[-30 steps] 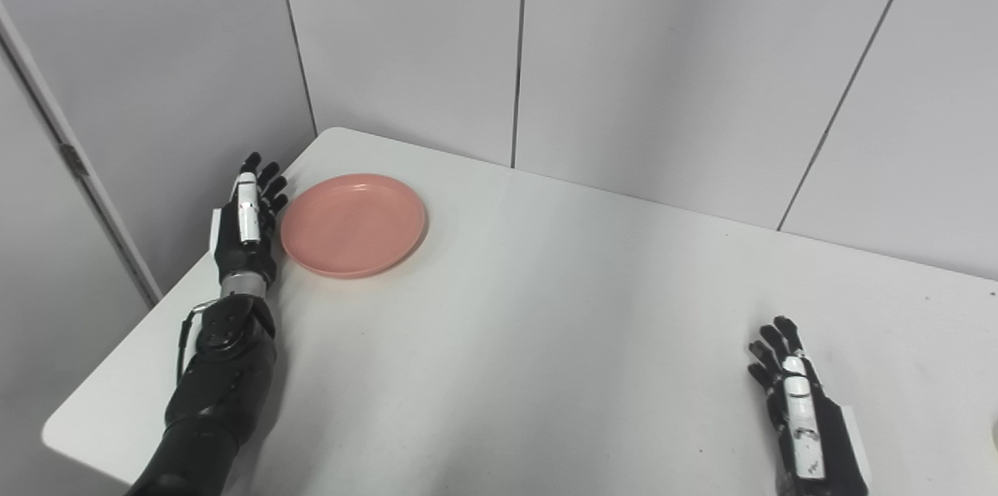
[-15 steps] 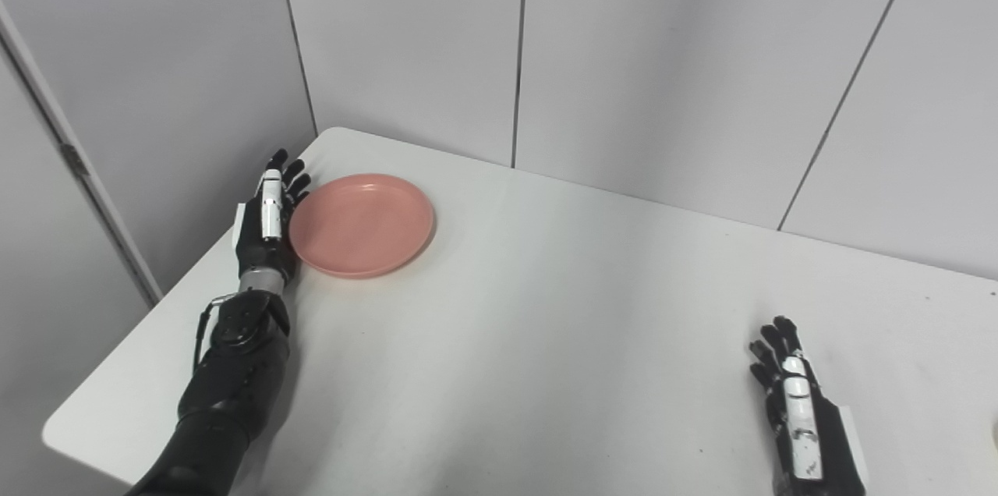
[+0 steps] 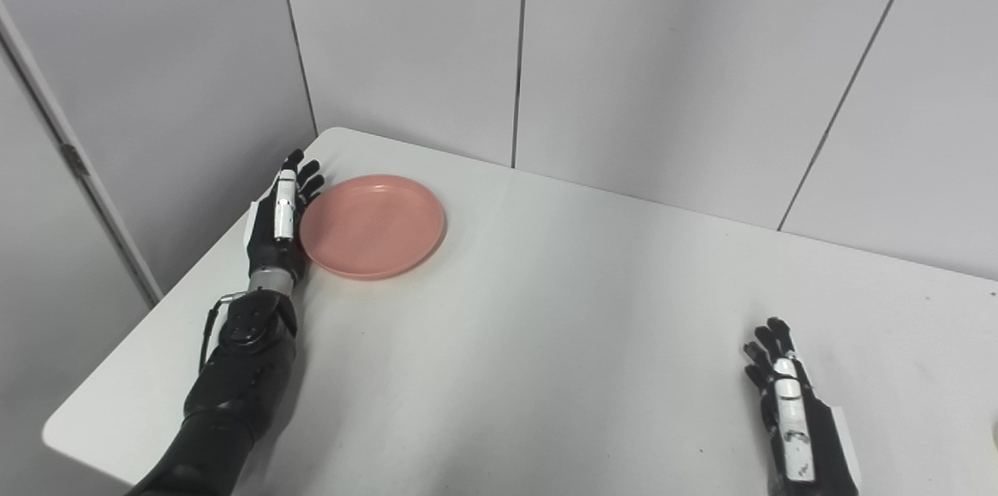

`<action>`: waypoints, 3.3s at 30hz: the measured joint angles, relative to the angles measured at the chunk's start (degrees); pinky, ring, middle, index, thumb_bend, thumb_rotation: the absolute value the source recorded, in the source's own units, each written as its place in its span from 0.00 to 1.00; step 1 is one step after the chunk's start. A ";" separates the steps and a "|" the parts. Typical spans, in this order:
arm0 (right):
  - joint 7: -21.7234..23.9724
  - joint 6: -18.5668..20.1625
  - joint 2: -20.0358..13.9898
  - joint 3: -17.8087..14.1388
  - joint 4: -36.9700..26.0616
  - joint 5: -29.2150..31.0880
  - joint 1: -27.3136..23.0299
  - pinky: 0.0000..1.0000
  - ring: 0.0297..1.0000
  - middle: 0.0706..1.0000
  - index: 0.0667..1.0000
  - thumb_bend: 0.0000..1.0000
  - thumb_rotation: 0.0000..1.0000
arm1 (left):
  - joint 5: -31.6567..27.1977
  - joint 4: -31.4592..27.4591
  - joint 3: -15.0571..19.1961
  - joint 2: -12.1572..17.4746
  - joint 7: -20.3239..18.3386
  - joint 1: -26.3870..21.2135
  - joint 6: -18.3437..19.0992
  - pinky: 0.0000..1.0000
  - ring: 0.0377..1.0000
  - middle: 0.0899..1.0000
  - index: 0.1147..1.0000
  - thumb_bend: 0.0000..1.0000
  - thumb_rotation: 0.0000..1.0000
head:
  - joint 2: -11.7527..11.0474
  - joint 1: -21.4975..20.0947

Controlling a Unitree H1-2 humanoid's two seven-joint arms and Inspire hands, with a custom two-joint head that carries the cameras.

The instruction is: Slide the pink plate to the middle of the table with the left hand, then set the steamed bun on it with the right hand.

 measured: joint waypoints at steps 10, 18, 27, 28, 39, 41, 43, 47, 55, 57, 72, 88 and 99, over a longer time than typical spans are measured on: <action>-0.50 0.00 0.72 0.15 -0.24 -1.36 0.13 0.97 0.93 0.95 0.95 0.27 1.00 | 1.21 -1.41 -2.57 -0.52 -1.15 0.05 1.87 0.92 0.89 0.89 0.89 0.38 1.00 | 0.97 -2.81; -1.04 0.01 1.15 0.33 -0.30 -1.69 0.17 0.94 0.92 0.93 0.94 0.29 0.99 | 2.32 -4.61 -4.68 -2.20 -2.00 0.49 5.37 0.91 0.89 0.89 0.90 0.37 1.00 | 1.67 -5.10; -1.66 0.00 1.59 0.86 -0.28 -3.14 0.16 0.93 0.91 0.92 0.94 0.32 1.00 | 2.46 -9.02 -7.48 -4.59 -2.97 1.76 8.62 0.88 0.89 0.88 0.88 0.38 1.00 | 2.20 -7.82; -1.67 0.00 1.62 0.91 -0.28 -3.29 0.15 0.93 0.91 0.92 0.94 0.32 0.99 | 2.48 -9.73 -8.14 -4.98 -3.31 2.06 8.96 0.88 0.89 0.88 0.88 0.38 1.00 | 2.28 -8.34; -2.50 0.00 2.53 1.35 -0.30 -3.93 0.02 0.91 0.90 0.91 0.92 0.35 0.97 | 1.00 -17.51 -12.71 -10.94 -9.75 4.48 15.47 0.91 0.90 0.89 0.89 0.39 1.00 | 2.90 -11.51; -2.51 0.00 2.55 1.34 -0.28 -3.97 0.03 0.91 0.90 0.91 0.92 0.35 0.97 | 1.03 -18.88 -13.20 -11.79 -10.23 5.23 16.21 0.91 0.90 0.89 0.90 0.38 1.00 | 2.99 -12.39; -2.50 0.00 2.55 1.37 -0.26 -4.02 0.04 0.90 0.89 0.90 0.92 0.35 0.97 | 1.03 -20.04 -13.51 -12.46 -10.36 5.77 17.09 0.92 0.90 0.90 0.90 0.38 1.00 | 3.16 -13.18; -2.57 0.00 2.62 1.59 -0.27 -4.28 0.05 0.90 0.89 0.90 0.91 0.36 0.98 | 0.99 -21.51 -14.46 -13.03 -11.55 6.38 19.04 0.93 0.92 0.92 0.91 0.35 1.00 | 3.34 -14.68; -2.97 -0.51 3.06 2.14 0.01 -5.06 -0.02 0.90 0.89 0.91 0.92 0.38 0.99 | 0.59 -22.00 -16.48 -14.53 -15.76 7.21 19.45 0.96 0.94 0.94 0.94 0.33 1.00 | 3.51 -19.06; -2.95 -0.86 3.06 2.25 0.17 -5.27 -0.11 0.90 0.89 0.91 0.92 0.38 0.99 | -0.45 -22.18 -16.96 -14.56 -17.16 7.47 19.73 0.97 0.94 0.94 0.94 0.34 1.00 | 3.52 -19.59; -4.05 -1.48 4.54 3.05 0.75 -6.62 -0.61 0.90 0.89 0.91 0.93 0.36 0.96 | -5.24 -23.26 -18.36 -14.57 -22.30 9.29 21.13 0.95 0.92 0.92 0.92 0.38 1.00 | 3.69 -24.61; -5.51 -2.08 4.52 2.25 2.10 -7.47 -1.83 0.92 0.92 0.95 0.97 0.52 0.95 | -4.34 -22.96 -18.17 -14.16 -22.60 9.60 21.12 0.94 0.92 0.92 0.91 0.40 1.00 | 3.43 -29.97; -13.15 -8.68 -0.25 -0.77 2.41 -18.45 -2.85 0.74 0.81 0.87 0.91 0.76 0.81 | -4.34 -23.44 -17.70 -13.67 -22.66 9.99 21.07 0.93 0.91 0.91 0.91 0.42 1.00 | 2.99 -35.50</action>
